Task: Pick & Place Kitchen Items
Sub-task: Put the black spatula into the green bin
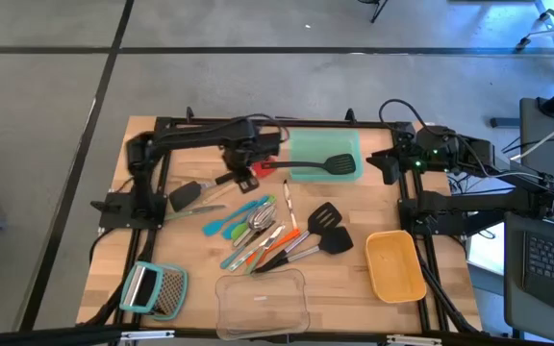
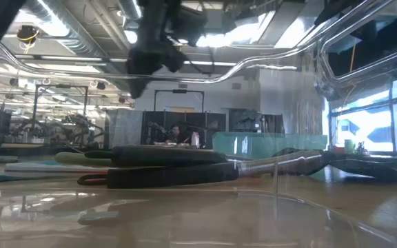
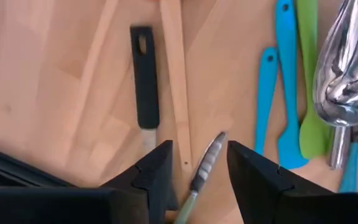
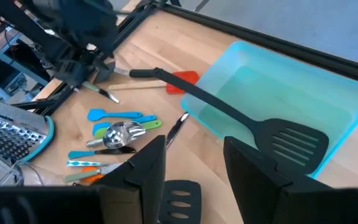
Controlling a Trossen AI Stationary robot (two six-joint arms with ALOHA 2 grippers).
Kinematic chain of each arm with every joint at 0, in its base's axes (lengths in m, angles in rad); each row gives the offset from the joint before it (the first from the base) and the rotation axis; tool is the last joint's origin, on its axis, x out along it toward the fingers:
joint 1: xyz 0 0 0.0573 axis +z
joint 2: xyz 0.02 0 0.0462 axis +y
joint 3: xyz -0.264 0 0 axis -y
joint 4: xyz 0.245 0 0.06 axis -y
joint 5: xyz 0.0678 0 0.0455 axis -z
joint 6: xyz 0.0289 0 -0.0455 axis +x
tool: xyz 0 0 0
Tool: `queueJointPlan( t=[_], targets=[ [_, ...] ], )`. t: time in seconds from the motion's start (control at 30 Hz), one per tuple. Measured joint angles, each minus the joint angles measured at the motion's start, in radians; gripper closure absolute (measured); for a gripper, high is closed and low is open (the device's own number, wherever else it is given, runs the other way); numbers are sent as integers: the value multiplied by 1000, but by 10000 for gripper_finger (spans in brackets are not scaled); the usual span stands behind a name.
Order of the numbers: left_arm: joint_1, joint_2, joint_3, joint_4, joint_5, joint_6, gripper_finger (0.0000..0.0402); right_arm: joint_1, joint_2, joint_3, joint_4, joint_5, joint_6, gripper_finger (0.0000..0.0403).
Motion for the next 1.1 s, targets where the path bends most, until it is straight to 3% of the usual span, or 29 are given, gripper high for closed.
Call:
queueJointPlan(
  t=[0.27, 0.53, 0.7, 0.83, 1.1],
  targets=[
    [32, -321, -368, 409, -15, 61, 270, 0, 16, 0, 5, 36, 0, 238],
    [118, -359, -612, 575, 13, 80, 248, 0, 40, 0, 5, 29, 8, 238],
    [159, -355, -684, 813, 126, 77, 224, 0, 56, 0, 5, 25, 8, 238],
    [162, -345, -691, 824, 21, 115, 198, 0, 66, 0, 4, 14, 11, 238],
    [199, -245, -692, 824, 17, 196, 167, 0, 80, 0, 4, 14, 11, 238]
  ],
)
